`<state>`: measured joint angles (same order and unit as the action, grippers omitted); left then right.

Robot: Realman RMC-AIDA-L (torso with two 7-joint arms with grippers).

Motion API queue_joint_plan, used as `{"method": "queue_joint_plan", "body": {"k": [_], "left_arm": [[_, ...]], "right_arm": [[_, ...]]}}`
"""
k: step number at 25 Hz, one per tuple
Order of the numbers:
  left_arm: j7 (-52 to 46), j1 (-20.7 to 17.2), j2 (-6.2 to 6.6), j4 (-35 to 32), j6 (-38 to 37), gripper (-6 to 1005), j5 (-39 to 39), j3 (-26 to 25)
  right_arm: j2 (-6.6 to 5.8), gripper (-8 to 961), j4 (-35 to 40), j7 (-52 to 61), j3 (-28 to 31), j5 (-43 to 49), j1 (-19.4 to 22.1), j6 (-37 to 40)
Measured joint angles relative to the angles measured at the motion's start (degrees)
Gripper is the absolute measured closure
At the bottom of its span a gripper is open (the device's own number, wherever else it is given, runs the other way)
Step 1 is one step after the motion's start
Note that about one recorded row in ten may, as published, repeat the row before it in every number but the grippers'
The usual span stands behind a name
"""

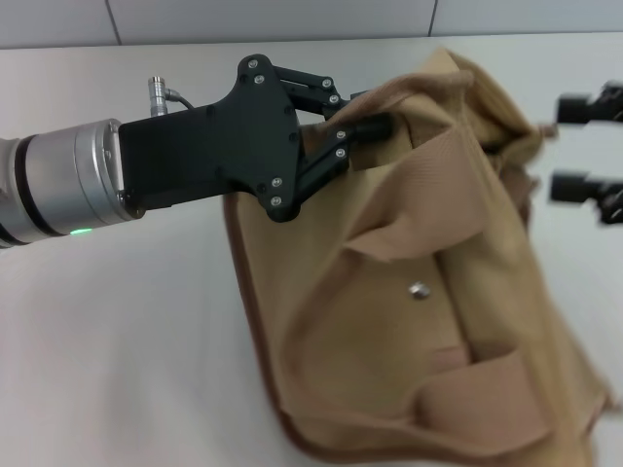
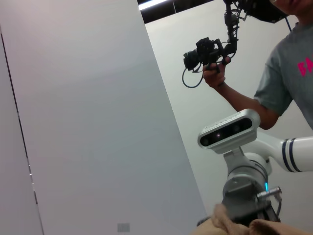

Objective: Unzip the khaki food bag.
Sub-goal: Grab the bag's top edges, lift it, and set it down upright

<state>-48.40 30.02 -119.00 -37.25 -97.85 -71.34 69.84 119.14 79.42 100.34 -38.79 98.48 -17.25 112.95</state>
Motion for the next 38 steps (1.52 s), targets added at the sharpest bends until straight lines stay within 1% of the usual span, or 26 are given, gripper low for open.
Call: {"method": "queue_joint_plan", "body": {"k": [6,9,15,19,23,26,31,34,37,38], "left_arm": [[0.1,-0.1,0.04,0.1,0.1,923,0.2,0.2],[0.1,0.1,0.02,0.1,0.2,924,0.2,0.2],[0.8,0.3,0.00,0.1,0.2,924,0.2,0.3],[0.9,0.1,0.00,0.1,0.2,924,0.2,0.9],[0.9,0.1,-0.01,0.1,0.3,924,0.2,0.9],[0.9,0.2,0.00,0.1,0.3,924,0.2,0.9],[0.9,0.3,0.00,0.1,0.3,924,0.2,0.9],[0.9,0.4,0.00,0.1,0.2,924,0.2,0.9],[0.9,0.5,0.00,0.1,0.1,924,0.2,0.9],[0.9,0.5,0.00,0.1,0.1,924,0.2,0.9]], "right_arm": [[-0.33,150,-6.6,0.5,11.1,-5.9,1.1,5.4],[-0.60,154,-8.1,0.0,13.1,-6.4,1.3,7.0],[-0.21,162,-8.2,0.3,12.3,-5.9,0.3,4.0],[-0.14,167,-9.7,0.1,9.8,-5.2,-0.8,2.0],[-0.12,172,-10.7,-0.4,6.5,-4.9,-1.4,2.7],[-0.15,176,-10.8,-0.4,4.0,-2.9,-1.9,2.1],[-0.14,382,-11.9,-0.5,3.6,0.2,-4.0,1.1],[-0.12,447,-13.0,-0.5,2.9,1.0,-5.8,0.9],[-0.10,512,-13.2,-0.5,1.8,1.1,-6.2,0.8],[-0.10,512,-13.2,-0.5,1.3,1.1,-6.3,0.8]]}}
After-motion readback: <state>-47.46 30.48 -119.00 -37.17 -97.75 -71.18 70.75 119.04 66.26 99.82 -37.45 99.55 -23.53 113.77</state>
